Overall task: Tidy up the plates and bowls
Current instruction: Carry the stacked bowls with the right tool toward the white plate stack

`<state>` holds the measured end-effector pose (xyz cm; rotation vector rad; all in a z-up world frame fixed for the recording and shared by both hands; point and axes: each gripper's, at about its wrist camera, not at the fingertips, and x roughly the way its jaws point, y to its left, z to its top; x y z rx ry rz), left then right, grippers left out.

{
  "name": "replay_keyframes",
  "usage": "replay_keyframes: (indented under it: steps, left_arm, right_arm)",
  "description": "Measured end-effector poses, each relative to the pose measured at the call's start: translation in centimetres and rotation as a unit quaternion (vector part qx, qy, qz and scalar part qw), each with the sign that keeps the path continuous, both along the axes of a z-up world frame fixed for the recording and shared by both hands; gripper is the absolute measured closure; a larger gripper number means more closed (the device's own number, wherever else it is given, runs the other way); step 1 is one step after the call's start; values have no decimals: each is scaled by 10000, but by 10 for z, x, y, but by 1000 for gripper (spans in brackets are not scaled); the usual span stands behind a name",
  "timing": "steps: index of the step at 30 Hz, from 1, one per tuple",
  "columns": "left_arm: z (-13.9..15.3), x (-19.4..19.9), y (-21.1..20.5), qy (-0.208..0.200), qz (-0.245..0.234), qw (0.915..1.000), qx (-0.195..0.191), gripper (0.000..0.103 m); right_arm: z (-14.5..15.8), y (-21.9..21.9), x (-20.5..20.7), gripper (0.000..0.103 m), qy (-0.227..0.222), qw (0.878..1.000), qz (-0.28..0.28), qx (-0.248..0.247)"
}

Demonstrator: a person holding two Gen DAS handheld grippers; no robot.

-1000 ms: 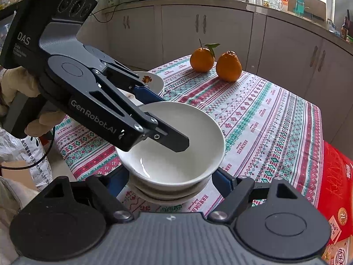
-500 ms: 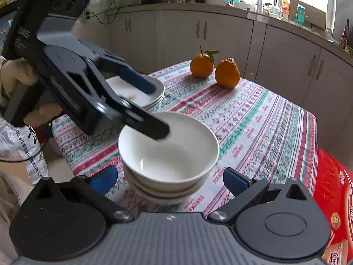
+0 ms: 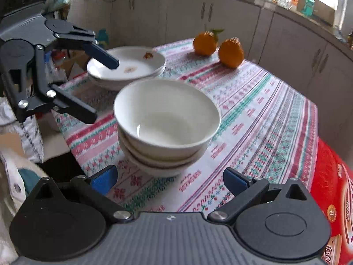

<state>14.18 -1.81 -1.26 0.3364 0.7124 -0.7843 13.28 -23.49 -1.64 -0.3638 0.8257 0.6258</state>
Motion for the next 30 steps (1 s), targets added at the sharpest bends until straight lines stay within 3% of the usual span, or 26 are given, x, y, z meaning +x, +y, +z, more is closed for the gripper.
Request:
replay_keyframes:
  steps: [11, 26, 30]
  left_arm:
    - [-46, 23, -29, 294, -774, 9945, 638, 3]
    - [-46, 44, -49, 451, -1804, 9783, 917, 10]
    - [-45, 44, -48, 483, -1934, 9751, 974, 19]
  right_arm:
    - [-25, 11, 30, 0, 133, 9962, 698, -494]
    - [-20, 15, 61, 1, 487, 9813, 1817, -408]
    - [-20, 16, 64, 3, 526, 9786, 1933, -461]
